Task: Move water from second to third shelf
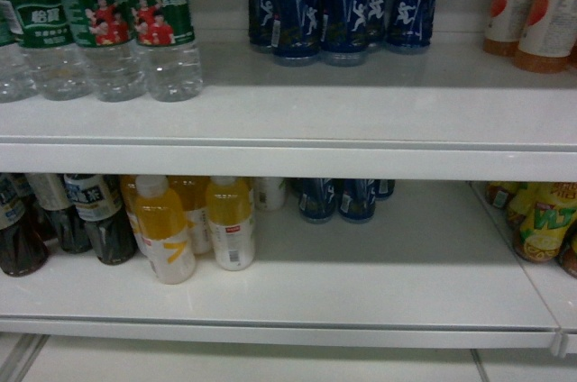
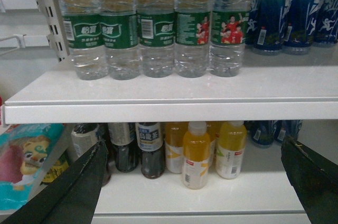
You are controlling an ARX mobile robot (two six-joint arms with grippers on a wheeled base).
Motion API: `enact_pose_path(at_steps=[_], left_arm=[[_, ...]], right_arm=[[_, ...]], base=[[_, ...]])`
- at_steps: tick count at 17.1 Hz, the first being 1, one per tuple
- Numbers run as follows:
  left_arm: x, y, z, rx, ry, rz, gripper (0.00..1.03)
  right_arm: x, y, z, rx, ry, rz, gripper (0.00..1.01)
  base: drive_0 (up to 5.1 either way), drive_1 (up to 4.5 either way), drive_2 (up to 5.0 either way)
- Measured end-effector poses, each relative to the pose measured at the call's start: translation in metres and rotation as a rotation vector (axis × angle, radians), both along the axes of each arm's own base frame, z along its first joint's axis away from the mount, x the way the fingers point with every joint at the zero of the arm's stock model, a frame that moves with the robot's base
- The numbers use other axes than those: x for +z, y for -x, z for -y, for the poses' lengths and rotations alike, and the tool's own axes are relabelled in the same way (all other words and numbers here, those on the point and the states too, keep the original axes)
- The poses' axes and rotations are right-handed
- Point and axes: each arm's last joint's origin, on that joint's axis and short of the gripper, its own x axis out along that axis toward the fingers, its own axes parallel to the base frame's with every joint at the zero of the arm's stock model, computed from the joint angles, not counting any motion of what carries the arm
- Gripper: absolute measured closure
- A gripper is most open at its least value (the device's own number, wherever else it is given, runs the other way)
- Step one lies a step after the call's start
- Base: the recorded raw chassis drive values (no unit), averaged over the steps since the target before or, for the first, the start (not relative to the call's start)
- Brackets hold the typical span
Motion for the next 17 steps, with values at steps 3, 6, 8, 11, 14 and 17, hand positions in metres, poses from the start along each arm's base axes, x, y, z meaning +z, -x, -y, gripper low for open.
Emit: enact_pose_path(at_steps=[3, 6, 8, 11, 14, 17], left_arm=[[-0.0003, 0.0000, 0.0000, 0.000, 0.000, -0.003, 0.05], [0.0000, 0.0000, 0.0000, 0.001, 0.000, 0.000, 0.05], [-0.0001, 0.0000, 0.0000, 0.000, 0.000, -0.001, 0.05], [0.0000, 0.0000, 0.0000, 0.000, 0.000, 0.000, 0.05], [0.0000, 0.0000, 0.0000, 0.000, 0.000, 0.000, 0.05], [0.0000, 0.0000, 0.0000, 0.000, 0.000, 0.000, 0.05]], right_arm=[[-0.0002, 0.0000, 0.0000, 0.000, 0.000, -0.002, 0.58], [-0.0006, -0.0003, -0.0001, 0.003, -0.001, -0.006, 0.58], [-0.0002, 0.0000, -0.0001, 0.001, 0.000, -0.002, 0.58], [-0.0001, 0.0000, -0.0001, 0.002, 0.000, -0.001, 0.58], [-0.0002, 0.0000, -0.0001, 0.001, 0.000, -0.002, 0.58], [-0.0004, 0.0000, -0.0001, 0.001, -0.001, -0.004, 0.58]], base=[[-4.9, 2.52, 2.5], [-5.1, 2.34, 2.3], [-5.0, 2.47, 2.5], [-5.0, 2.49, 2.5], [-5.0, 2.46, 2.5], [-5.0, 2.44, 2.4]])
